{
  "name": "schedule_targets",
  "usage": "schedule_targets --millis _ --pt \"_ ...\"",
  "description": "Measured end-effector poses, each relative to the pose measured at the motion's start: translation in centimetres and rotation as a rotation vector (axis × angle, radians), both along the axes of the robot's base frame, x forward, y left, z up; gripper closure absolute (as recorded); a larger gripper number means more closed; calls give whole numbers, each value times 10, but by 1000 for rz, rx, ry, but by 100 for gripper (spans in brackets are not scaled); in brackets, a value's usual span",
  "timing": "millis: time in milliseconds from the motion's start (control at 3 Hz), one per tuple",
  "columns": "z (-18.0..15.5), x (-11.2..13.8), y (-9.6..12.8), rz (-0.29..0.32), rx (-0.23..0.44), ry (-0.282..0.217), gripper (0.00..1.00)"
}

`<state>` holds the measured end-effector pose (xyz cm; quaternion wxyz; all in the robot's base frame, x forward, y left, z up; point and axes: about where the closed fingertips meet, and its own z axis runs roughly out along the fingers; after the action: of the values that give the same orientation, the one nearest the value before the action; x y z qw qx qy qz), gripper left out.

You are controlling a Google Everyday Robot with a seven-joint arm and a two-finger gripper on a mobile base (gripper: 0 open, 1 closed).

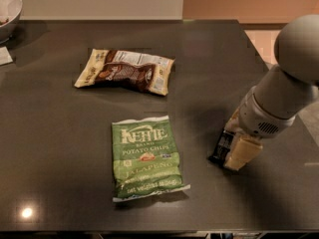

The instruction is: Move rxbar chocolate near brown chip bag

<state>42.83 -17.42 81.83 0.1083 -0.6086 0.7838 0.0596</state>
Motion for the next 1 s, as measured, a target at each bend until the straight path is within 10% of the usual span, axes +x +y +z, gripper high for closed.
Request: schedule_targets --millis 667,1000 --pt "17 18 12 26 9 -25 100" --pt "36 44 30 59 29 -77 100"
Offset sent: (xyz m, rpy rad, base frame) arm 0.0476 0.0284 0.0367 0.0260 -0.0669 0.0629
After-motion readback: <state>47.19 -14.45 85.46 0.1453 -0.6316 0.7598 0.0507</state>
